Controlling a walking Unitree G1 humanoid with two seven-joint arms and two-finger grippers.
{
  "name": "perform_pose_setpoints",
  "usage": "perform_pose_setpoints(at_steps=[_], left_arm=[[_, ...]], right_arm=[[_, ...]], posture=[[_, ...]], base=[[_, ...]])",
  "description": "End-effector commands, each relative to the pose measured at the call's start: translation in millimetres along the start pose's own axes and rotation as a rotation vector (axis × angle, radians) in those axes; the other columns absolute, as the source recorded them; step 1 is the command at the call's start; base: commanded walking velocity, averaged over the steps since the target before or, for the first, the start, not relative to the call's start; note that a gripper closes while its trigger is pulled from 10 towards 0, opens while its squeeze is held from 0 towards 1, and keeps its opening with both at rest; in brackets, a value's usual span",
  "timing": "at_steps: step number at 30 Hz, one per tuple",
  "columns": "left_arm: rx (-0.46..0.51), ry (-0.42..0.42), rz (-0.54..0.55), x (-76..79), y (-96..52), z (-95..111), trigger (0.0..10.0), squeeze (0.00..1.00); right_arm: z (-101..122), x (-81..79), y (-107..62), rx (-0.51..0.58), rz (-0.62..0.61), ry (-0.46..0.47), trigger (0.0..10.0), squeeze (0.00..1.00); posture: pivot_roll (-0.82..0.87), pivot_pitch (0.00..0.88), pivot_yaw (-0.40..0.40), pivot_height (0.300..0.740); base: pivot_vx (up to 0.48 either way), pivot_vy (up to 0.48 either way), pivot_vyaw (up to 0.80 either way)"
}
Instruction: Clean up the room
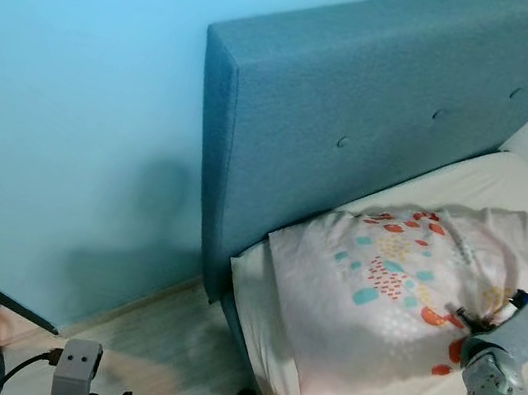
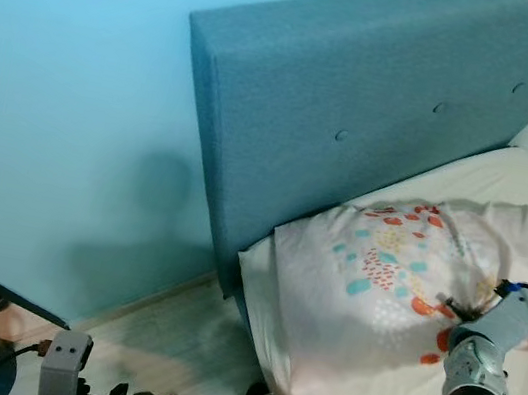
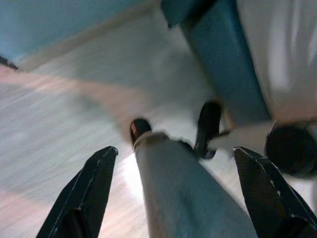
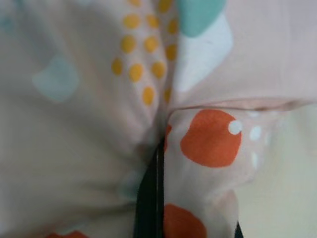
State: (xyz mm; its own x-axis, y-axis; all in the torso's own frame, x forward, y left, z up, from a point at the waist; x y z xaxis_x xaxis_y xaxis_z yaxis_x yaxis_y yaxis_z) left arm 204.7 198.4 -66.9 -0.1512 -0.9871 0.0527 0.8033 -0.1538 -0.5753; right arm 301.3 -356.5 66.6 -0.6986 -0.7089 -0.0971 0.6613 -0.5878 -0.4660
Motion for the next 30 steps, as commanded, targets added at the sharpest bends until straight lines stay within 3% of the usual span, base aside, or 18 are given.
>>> perform_pose_setpoints(at_steps=[1, 3, 4, 8, 11, 15, 16, 18, 20, 21, 23, 25, 27, 30], left_arm=[[-0.013, -0.050, -0.018, -2.3, -4.7, -7, 10.0, 0.00], [-0.013, -0.050, -0.018, -2.3, -4.7, -7, 10.0, 0.00], [0.009, -0.068, -0.034, -4.2, -3.6, -2, 10.0, 0.00], [0.036, -0.086, -0.068, -6.3, -1.9, 5, 10.0, 0.00], [0.132, -0.124, -0.217, -0.7, 6.2, 31, 10.0, 0.00], [0.183, -0.139, -0.306, 7.0, 9.6, 44, 10.0, 0.00], [0.219, -0.143, -0.385, 13.3, 10.6, 53, 10.0, 0.00], [0.242, -0.144, -0.438, 17.5, 11.0, 59, 10.0, 0.00], [0.306, -0.155, -0.572, 25.4, 9.5, 76, 10.0, 0.00], [0.306, -0.155, -0.572, 25.4, 9.5, 76, 10.0, 0.00], [0.363, -0.165, -0.721, 30.9, 2.9, 95, 10.0, 0.00], [0.363, -0.165, -0.721, 30.9, 2.9, 95, 10.0, 0.00], [0.404, -0.159, -0.860, 35.5, -5.7, 111, 10.0, 0.00], [0.421, -0.146, -0.935, 37.7, -10.2, 120, 10.0, 0.00]], right_arm=[[-6, 33.2, 0.1, -0.050, -0.155, -0.144, 10.0, 0.00], [-6, 33.2, 0.1, -0.050, -0.155, -0.144, 10.0, 0.00], [-4, 42.6, -0.2, -0.058, -0.203, -0.198, 10.0, 0.00], [-4, 49.4, -0.5, -0.080, -0.223, -0.248, 10.0, 0.00], [-5, 67.3, -2.5, -0.117, -0.287, -0.393, 10.0, 0.00], [-6, 67.1, -2.5, -0.125, -0.276, -0.415, 10.0, 0.03], [-8, 64.3, -2.3, -0.136, -0.250, -0.439, 10.0, 1.00], [-10, 62.2, -2.2, -0.143, -0.231, -0.456, 10.0, 1.00], [-12, 61.6, -2.6, -0.151, -0.237, -0.492, 10.0, 1.00], [-12, 61.6, -2.6, -0.151, -0.237, -0.492, 10.0, 1.00], [-9, 61.9, -2.7, -0.144, -0.252, -0.521, 10.0, 1.00], [-9, 61.9, -2.7, -0.144, -0.252, -0.521, 10.0, 1.00], [-3, 60.0, -1.9, -0.122, -0.252, -0.524, 10.0, 1.00], [6, 53.4, -0.7, -0.080, -0.238, -0.514, 10.0, 1.00]], posture=[[-0.02, 0.233, -0.045, 0.740], [-0.02, 0.233, -0.045, 0.740], [-0.02, 0.226, -0.045, 0.740], [-0.02, 0.210, -0.042, 0.740], [-0.02, 0.178, -0.038, 0.740], [-0.03, 0.166, -0.037, 0.740], [-0.03, 0.160, -0.040, 0.740], [-0.03, 0.158, -0.040, 0.740], [-0.03, 0.147, -0.041, 0.740], [-0.03, 0.147, -0.041, 0.740], [-0.03, 0.140, -0.040, 0.740], [-0.03, 0.140, -0.040, 0.740], [-0.03, 0.128, -0.038, 0.740], [-0.04, 0.120, -0.038, 0.740]], base=[[0.000, 0.000, 0.00], [0.000, 0.000, 0.00], [0.000, 0.000, 0.00], [0.000, 0.000, 0.00], [0.000, 0.000, 0.00], [0.000, 0.000, 0.00], [0.000, 0.000, 0.00], [0.000, 0.000, 0.00], [0.000, 0.000, 0.00], [0.000, 0.000, 0.00], [0.000, 0.000, 0.00], [0.000, 0.000, 0.00], [0.000, 0.000, 0.00], [0.000, 0.000, 0.00]])
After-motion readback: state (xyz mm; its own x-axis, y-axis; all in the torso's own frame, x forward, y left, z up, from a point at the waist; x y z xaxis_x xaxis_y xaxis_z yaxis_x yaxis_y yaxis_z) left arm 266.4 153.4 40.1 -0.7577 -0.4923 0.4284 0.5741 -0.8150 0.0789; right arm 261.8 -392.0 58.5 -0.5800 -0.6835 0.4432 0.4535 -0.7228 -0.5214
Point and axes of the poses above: a point about 5 cm out from each wrist's last joint towards the gripper, its own y axis pointing out of the wrist towards the gripper, its own z axis along the axis of the wrist's last joint, x = y × z, the point moved 1 cm from there along y, pointing out of the wrist towards the gripper, and after that the axes turned 11 degrees about y, right-handed, at the moved point
